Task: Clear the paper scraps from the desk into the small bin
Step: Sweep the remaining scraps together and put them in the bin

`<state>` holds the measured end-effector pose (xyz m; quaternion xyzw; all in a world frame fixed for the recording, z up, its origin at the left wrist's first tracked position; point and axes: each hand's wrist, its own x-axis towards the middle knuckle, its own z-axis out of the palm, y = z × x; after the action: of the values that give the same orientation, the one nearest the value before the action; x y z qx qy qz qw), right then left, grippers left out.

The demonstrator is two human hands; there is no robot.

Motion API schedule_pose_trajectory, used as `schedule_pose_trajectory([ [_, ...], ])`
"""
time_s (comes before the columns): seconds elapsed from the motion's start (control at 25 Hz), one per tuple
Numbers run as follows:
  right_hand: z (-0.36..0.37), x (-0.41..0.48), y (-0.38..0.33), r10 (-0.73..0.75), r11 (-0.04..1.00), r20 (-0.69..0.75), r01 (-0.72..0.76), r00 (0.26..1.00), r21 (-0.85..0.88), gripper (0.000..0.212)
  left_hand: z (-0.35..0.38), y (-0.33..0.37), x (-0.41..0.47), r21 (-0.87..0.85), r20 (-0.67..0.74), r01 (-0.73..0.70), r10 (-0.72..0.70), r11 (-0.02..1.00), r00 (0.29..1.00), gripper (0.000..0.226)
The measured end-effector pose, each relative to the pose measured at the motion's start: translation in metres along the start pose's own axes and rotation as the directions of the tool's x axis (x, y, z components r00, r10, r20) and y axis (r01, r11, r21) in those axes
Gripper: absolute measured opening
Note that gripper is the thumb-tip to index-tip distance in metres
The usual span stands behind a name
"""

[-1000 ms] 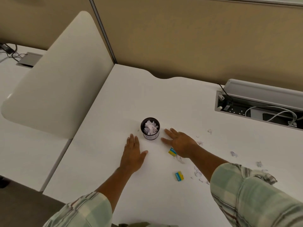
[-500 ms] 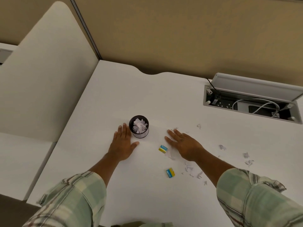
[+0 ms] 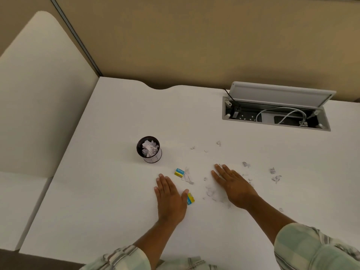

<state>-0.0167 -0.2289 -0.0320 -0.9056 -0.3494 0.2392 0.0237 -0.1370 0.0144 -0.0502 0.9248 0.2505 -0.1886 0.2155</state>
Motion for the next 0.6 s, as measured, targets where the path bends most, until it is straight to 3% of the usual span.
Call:
schedule_pose_trajectory([
  [0.44, 0.017, -0.053, 0.027, 0.138, 0.989, 0.023, -0.139, 0.990, 0.047, 0.089, 0.010, 0.101, -0.019, -0.137, 0.144, 0.135, -0.115, 0.981, 0.983, 0.099],
  [0.6, 0.019, -0.057, 0.027, 0.155, 0.986, 0.033, -0.157, 0.987, 0.063, 0.088, 0.014, 0.138, -0.017, -0.127, 0.189, 0.071, -0.046, 0.989, 0.981, 0.100],
])
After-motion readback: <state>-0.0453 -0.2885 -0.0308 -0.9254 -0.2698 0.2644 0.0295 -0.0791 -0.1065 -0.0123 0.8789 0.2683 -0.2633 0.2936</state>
